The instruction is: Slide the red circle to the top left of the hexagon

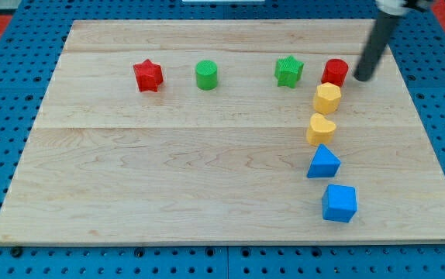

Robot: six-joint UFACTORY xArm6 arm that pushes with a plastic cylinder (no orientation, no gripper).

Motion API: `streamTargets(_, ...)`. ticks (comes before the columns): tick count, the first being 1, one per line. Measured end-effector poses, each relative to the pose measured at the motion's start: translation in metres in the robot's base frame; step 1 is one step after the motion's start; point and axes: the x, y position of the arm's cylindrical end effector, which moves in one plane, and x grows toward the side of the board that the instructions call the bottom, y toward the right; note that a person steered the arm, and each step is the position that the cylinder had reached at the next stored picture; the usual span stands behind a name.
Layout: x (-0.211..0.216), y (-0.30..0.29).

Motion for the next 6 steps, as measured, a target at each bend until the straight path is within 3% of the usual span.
streamTargets(2,0.031,-0.004)
streamTargets(3,0.020,-0.045)
streamTargets(5,0.004,-0.048)
streamTargets(6,0.024,-0.046)
